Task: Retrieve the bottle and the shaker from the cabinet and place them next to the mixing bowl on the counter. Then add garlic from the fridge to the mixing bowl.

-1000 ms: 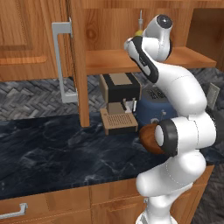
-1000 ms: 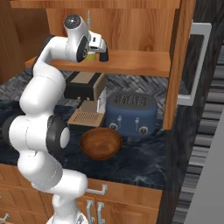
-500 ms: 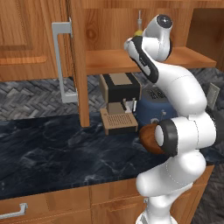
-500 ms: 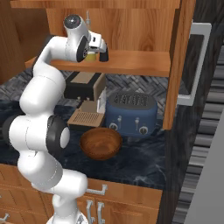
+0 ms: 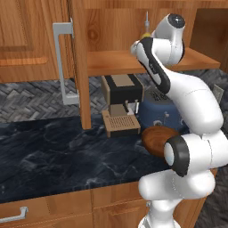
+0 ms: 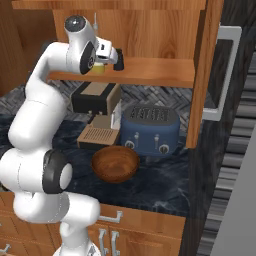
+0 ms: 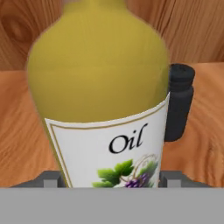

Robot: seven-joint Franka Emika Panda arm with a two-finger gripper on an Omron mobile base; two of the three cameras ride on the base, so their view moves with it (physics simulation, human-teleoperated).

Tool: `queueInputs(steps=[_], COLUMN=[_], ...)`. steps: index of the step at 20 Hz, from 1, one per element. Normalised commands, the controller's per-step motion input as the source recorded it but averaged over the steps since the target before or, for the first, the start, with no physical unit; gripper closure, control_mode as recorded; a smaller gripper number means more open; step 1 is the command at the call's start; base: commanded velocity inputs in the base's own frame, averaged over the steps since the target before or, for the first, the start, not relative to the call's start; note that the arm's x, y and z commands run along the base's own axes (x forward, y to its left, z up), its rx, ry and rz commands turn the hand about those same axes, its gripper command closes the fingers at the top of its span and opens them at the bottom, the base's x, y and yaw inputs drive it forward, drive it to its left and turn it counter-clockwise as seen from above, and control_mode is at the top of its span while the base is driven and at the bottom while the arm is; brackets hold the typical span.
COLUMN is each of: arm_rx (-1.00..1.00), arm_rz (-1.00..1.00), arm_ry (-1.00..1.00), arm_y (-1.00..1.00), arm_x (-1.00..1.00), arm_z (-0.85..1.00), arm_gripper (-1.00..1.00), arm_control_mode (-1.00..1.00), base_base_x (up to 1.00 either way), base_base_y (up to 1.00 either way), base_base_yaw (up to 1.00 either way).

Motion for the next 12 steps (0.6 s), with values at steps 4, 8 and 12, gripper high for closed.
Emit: queueInputs(steps=[4,8,12], arm_rx=[0.0,0.0,0.0], arm_rz=[0.0,0.0,0.0], arm_ry=[0.0,-0.04,-0.06], arm_y=[0.0,0.03,0.16], arm_x=[-1.0,-0.95,-0.94], arm_z=[-0.08,0.0,-0.01], arm_gripper=[1.0,1.0,1.0], arm_control_mode=[-1.0,-1.0,-1.0], base_base_x=[0.0,0.0,0.0], base_base_y=[0.0,0.0,0.0], base_base_yaw=[0.0,0.0,0.0])
